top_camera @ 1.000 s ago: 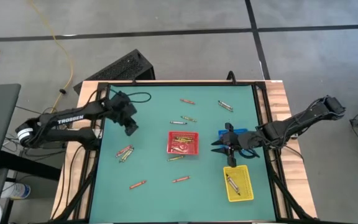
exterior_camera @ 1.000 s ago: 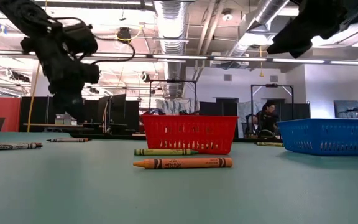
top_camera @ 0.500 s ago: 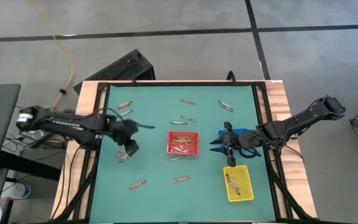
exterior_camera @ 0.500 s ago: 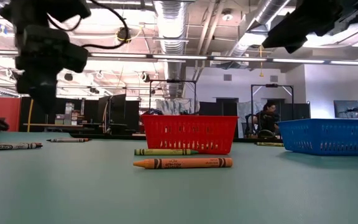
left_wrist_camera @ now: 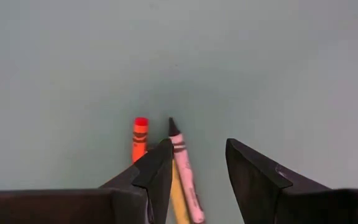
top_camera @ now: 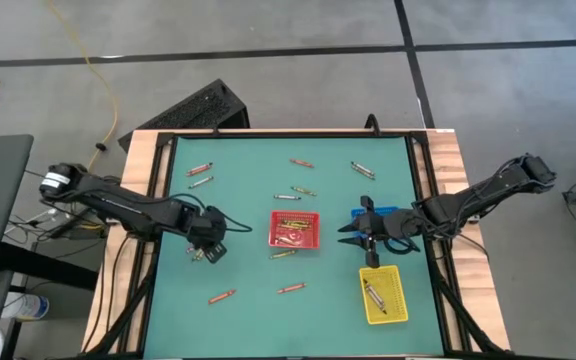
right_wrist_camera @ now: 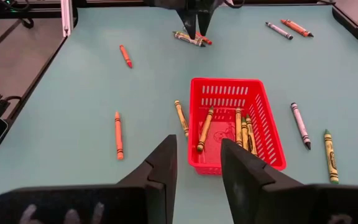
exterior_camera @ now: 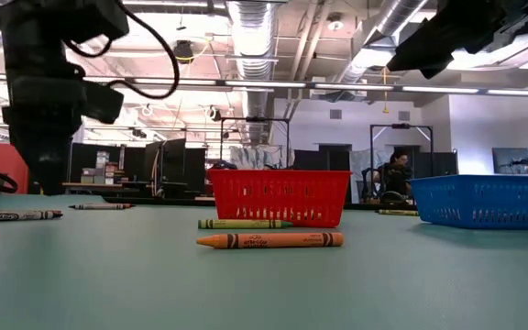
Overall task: Sort crayons
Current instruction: Put the black crayon into the yellow basket
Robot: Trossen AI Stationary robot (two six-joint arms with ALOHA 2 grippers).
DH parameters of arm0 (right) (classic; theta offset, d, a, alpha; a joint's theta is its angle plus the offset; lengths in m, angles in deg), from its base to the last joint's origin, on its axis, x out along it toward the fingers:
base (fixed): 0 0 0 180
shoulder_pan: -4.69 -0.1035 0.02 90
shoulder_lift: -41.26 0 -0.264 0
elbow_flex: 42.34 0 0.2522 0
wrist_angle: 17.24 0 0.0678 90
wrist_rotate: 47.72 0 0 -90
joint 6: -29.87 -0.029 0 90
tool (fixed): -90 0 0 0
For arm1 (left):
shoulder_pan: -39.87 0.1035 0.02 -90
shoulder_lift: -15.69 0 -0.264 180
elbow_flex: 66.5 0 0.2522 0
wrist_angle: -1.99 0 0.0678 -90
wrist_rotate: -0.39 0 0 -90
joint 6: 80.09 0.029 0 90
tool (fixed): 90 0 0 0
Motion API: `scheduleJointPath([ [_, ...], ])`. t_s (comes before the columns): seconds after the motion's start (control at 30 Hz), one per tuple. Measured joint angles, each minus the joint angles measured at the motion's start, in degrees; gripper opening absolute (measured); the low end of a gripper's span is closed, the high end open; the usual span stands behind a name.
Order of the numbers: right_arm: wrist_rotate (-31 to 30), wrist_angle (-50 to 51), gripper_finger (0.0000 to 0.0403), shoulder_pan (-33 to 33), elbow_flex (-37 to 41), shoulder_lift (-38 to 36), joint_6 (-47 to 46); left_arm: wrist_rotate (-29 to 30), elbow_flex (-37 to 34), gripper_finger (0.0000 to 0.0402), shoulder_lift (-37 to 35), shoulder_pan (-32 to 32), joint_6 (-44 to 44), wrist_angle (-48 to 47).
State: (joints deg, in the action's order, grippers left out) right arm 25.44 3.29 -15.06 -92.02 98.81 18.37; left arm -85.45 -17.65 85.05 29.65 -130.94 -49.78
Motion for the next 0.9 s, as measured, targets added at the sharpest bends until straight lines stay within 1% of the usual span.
scheduleJointPath([
  [0.27,0.0,0.0,0.0118,0.0,0.0,0.0,0.0,0.0,0.0,0.0137,3.1,1.7,3.1,0.7],
  [0.4,0.0,0.0,0.0118,0.0,0.0,0.0,0.0,0.0,0.0,0.0137,3.8,1.7,3.6,2.2],
  [0.6,0.0,0.1,0.0118,0.0,0.0,0.0,0.0,-0.4,-0.3,0.0137,6.0,1.7,3.9,1.7],
  [0.9,0.0,0.3,0.0118,0.0,0.0,0.0,0.0,-0.4,-0.1,0.0137,9.3,1.7,7.1,2.9],
])
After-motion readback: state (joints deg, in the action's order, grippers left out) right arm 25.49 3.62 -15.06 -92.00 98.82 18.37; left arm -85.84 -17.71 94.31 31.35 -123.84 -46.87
